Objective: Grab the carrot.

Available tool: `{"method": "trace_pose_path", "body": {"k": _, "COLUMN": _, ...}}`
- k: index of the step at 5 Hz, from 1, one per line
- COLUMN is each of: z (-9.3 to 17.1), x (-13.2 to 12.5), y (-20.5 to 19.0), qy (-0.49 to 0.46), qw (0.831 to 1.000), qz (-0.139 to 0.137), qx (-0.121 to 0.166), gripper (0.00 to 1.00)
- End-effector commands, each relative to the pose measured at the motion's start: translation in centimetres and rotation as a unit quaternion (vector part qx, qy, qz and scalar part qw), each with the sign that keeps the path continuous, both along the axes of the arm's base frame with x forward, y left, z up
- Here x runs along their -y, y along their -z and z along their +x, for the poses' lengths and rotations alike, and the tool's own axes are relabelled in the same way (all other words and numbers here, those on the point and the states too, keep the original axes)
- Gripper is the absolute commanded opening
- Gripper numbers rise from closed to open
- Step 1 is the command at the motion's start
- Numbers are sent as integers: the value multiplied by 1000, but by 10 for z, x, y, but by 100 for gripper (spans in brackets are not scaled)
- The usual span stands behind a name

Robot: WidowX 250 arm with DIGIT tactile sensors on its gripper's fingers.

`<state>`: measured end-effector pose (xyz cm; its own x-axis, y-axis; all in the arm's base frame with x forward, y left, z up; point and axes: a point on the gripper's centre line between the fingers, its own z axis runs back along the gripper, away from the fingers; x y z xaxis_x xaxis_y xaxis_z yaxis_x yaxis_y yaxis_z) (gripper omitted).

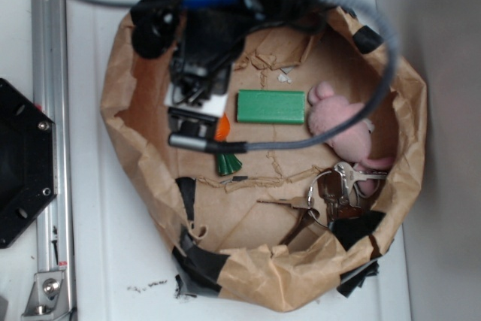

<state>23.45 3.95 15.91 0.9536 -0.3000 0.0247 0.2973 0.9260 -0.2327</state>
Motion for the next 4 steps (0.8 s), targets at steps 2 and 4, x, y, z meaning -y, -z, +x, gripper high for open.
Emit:
{"method": "trace_pose_path", "body": {"k": 2, "z": -1, "x": 12, "y": 34, "qy": 2, "qw": 1000, "qz": 31, "qx": 2, "gripper": 100}}
{"method": "trace_pose_path", "body": {"k": 4, "z": -10, "x": 10, "y": 57, "qy": 0, "qw": 999, "qz": 40, "qx": -7, "gripper": 100}}
